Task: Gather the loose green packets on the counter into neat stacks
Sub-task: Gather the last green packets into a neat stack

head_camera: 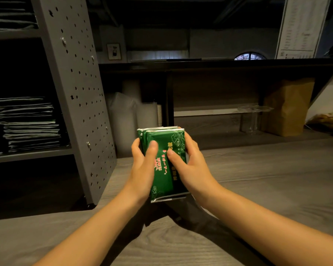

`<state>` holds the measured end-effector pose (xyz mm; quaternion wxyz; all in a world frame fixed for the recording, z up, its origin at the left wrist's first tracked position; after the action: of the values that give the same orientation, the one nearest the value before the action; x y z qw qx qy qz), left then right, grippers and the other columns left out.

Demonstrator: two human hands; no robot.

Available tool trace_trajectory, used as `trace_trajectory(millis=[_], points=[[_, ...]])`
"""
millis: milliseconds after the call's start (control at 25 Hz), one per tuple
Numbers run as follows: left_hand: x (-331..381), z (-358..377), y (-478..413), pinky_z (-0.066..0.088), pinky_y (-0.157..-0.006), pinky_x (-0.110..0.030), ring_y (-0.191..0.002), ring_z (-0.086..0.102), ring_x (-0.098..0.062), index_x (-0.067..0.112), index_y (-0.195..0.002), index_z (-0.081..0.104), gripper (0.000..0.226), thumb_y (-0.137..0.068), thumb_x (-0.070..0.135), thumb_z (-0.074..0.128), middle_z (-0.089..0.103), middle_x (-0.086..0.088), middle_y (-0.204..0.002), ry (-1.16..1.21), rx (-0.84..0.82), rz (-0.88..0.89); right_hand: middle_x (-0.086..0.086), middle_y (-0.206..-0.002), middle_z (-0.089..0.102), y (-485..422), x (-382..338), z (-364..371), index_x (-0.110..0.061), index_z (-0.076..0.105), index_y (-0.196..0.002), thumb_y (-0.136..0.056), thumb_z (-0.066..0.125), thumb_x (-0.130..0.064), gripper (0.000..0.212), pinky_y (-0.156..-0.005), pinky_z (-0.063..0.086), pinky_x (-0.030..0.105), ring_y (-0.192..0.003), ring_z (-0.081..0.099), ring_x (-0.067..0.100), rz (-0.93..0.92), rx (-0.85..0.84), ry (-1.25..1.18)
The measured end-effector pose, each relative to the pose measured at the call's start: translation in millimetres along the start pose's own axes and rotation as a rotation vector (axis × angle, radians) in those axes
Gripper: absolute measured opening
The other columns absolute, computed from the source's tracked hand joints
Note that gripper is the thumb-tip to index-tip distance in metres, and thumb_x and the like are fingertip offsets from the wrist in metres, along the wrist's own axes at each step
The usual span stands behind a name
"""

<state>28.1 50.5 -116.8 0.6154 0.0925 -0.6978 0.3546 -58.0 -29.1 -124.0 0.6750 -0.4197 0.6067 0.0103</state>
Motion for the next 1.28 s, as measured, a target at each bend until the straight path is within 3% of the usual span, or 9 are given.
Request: trace_trajectory(millis=[160, 320, 440, 600, 720, 800, 880, 1080, 1280], points=[[1.3, -1.5, -0.2, 0.054, -0.076, -0.016, -0.096, 0.061, 0.001, 0.024, -0.141, 0.02, 0.062, -0.09, 0.016, 0.055, 0.053, 0.003, -0.122, -0.056, -0.056, 0.094, -0.006, -0.135, 0.046, -6.2, 2.5, -7.8, -0.039, 0.018, -0.146, -0.089, 0.063, -0.022, 0.075, -0.099, 0.048, 0.037, -0.121, 0.052, 0.011, 0.128, -0.109, -0.178], [1.3, -9.5, -3.0, 0.055, -0.084, -0.032, -0.105, 0.062, -0.009, 0.043, -0.132, 0.019, 0.066, -0.087, 0.015, 0.058, 0.056, 0.005, -0.12, -0.132, -0.175, 0.085, -0.008, -0.115, 0.063, -12.4, -0.6, -25.1, -0.035, 0.037, -0.134, -0.072, 0.069, -0.015, 0.073, -0.078, 0.053, 0.019, -0.104, 0.063, 0.005, 0.122, -0.243, -0.171], [-2.6, -9.3, -3.0, 0.049, -0.097, -0.037, -0.116, 0.056, -0.012, 0.036, -0.136, 0.022, 0.065, -0.089, 0.01, 0.059, 0.053, 0.004, -0.127, -0.14, -0.206, 0.089, -0.012, -0.112, 0.061, -8.3, 1.0, -23.5, -0.038, 0.037, -0.126, -0.066, 0.063, -0.008, 0.071, -0.071, 0.049, 0.01, -0.096, 0.062, -0.006, 0.084, -0.24, -0.169], [-3.1, -6.6, -0.3, 0.052, -0.075, -0.013, -0.096, 0.06, 0.01, 0.038, -0.144, 0.009, 0.087, -0.072, 0.031, 0.057, 0.05, 0.015, -0.12, -0.013, -0.17, 0.075, -0.012, -0.127, 0.049, -1.6, 3.7, -13.1, -0.035, 0.017, -0.144, -0.066, 0.066, -0.022, 0.093, -0.075, 0.049, 0.01, -0.106, 0.056, -0.003, 0.134, -0.259, -0.175], [-3.3, -5.6, 2.3, 0.051, -0.07, -0.012, -0.096, 0.059, 0.008, 0.042, -0.145, 0.003, 0.095, -0.069, 0.033, 0.06, 0.047, 0.019, -0.12, 0.034, -0.117, 0.064, -0.01, -0.139, 0.038, -2.6, 5.7, -11.2, -0.038, 0.01, -0.147, -0.065, 0.068, -0.028, 0.101, -0.089, 0.044, 0.018, -0.123, 0.046, 0.006, 0.139, -0.189, -0.148], [-5.1, -2.2, 4.3, 0.051, -0.076, -0.018, -0.104, 0.057, -0.001, 0.04, -0.146, 0.007, 0.1, -0.072, 0.026, 0.071, 0.049, 0.017, -0.12, 0.069, -0.092, 0.063, -0.009, -0.141, 0.04, 0.1, 6.8, -8.0, -0.038, 0.01, -0.147, -0.067, 0.069, -0.028, 0.1, -0.093, 0.044, 0.022, -0.124, 0.046, 0.007, 0.143, -0.168, -0.149], [-5.3, 2.1, 6.1, 0.052, -0.078, -0.018, -0.104, 0.055, -0.002, 0.037, -0.147, 0.009, 0.087, -0.079, 0.023, 0.061, 0.05, 0.019, -0.115, 0.111, -0.068, 0.062, -0.01, -0.136, 0.046, 3.9, 7.7, -3.6, -0.038, 0.011, -0.147, -0.077, 0.07, -0.022, 0.093, -0.085, 0.049, 0.018, -0.116, 0.052, 0.002, 0.143, -0.174, -0.153], [-9.9, 5.0, 8.2, 0.049, -0.088, -0.027, -0.111, 0.055, -0.008, 0.037, -0.148, 0.006, 0.083, -0.085, 0.019, 0.057, 0.052, 0.014, -0.121, 0.16, -0.047, 0.041, -0.011, -0.122, 0.051, 5.0, 8.1, -1.0, -0.033, 0.011, -0.148, -0.09, 0.043, 0.006, 0.078, -0.072, 0.05, 0.011, -0.106, 0.054, 0.001, 0.167, -0.198, -0.23], [-20.7, 6.5, 5.0, 0.045, -0.101, -0.038, -0.121, 0.052, -0.015, 0.028, -0.144, 0.021, 0.066, -0.091, 0.007, 0.053, 0.051, -0.001, -0.131, 0.071, -0.007, 0.062, -0.017, -0.117, 0.051, 1.6, 15.7, -1.6, -0.029, 0.012, -0.149, -0.09, 0.042, 0.007, 0.075, -0.073, 0.048, 0.007, -0.103, 0.053, -0.005, 0.174, -0.188, -0.206]])
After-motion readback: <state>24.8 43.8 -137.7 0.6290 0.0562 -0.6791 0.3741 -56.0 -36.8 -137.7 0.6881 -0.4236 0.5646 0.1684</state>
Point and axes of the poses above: each hand's wrist, its own y-axis away from the middle knuckle, its own z-axis out of the palm, x = y × z, the point moved 2 cm from there along -y, towards the middle knuckle
